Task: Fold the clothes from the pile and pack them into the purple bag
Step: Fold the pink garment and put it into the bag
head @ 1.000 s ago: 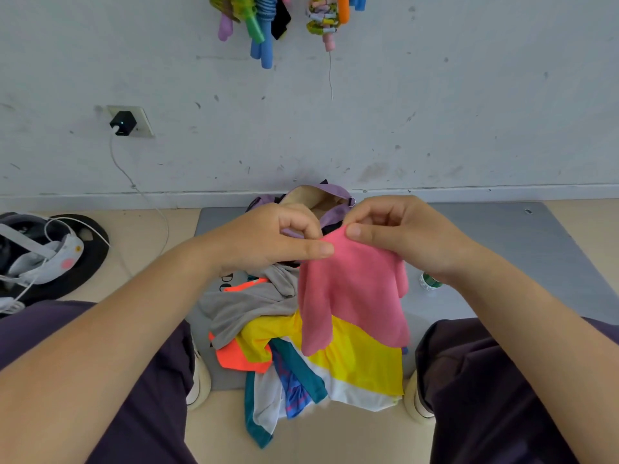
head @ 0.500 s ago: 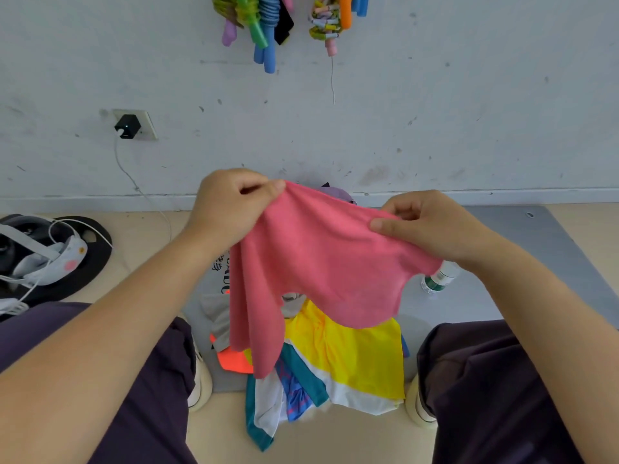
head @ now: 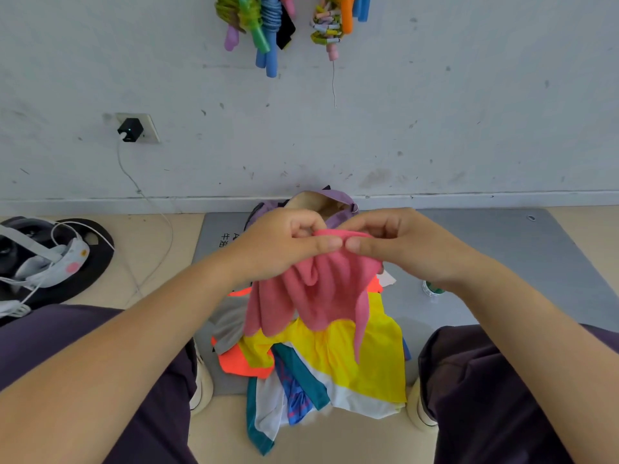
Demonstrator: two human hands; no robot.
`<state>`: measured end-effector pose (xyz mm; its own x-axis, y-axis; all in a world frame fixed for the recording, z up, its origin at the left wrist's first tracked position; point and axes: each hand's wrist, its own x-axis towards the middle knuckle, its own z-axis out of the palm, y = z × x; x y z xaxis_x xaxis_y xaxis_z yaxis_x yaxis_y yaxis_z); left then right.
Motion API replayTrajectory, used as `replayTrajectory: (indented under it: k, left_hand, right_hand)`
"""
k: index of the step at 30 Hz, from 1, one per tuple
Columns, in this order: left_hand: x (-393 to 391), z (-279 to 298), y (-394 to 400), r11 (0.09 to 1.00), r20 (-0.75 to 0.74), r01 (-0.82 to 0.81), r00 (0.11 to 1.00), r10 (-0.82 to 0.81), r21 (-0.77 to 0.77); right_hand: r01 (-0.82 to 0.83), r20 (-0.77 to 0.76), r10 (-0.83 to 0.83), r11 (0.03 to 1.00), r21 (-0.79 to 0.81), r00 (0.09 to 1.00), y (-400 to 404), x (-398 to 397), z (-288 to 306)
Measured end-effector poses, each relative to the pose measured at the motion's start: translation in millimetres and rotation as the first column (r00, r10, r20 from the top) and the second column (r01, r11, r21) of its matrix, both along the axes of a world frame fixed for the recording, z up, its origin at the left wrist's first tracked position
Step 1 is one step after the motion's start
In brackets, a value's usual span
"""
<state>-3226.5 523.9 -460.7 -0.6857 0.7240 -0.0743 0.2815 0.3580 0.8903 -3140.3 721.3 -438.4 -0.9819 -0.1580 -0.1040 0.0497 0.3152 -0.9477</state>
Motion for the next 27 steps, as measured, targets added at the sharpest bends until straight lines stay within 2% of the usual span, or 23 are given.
replayTrajectory:
  k: [4, 7, 10, 15, 19, 22, 27]
  left_hand:
    - [-9.5, 4.5, -6.8, 0.998, 0.0, -0.061, 0.998, 0.061, -0.009]
    - [-10.2, 3.5, -7.0, 0.999, 0.022, -0.025, 0.999, 0.025, -0.021]
    - [-11.0, -0.3, -6.1, 0.998, -0.056, -0.047, 0.997, 0.045, -0.043]
    - [-15.5, -2.3, -8.8, 0.997, -0.043, -0.048, 0.998, 0.051, 0.065]
    - [-11.0, -2.3, -7.4, 0.988, 0.016, 0.057, 0.998, -0.06, 0.142]
    - [-6.0, -4.4, -5.1, 0.978, 0.014, 0.093, 0.995, -0.098, 0.184]
    - [-4.0, -7.9, -4.4, 0.982, -0.019, 0.032, 0.999, -0.029, 0.188]
  right_hand:
    - [0.162, -0.044, -0.159, 0.985, 0.062, 0.986, 7.3, -2.9, 0.3]
    - [0.169, -0.033, -0.167, 0.984, 0.048, 0.985, 3.9, -2.2, 1.6]
    - [0.128, -0.001, -0.128, 0.989, 0.072, 0.992, 1.0, -1.2, 0.7]
    - [0.22, -0.006, -0.22, 0.972, 0.078, 0.976, 3.5, -1.7, -0.8]
    - [0.106, 0.034, -0.105, 0.994, -0.014, 0.994, -1.3, 0.4, -2.0]
    - [-0.001, 0.071, 0.001, 1.0, 0.001, 0.997, -11.0, 1.3, -7.5]
    - [0.064, 0.086, -0.068, 0.997, 0.054, 0.994, -9.0, 0.1, -10.0]
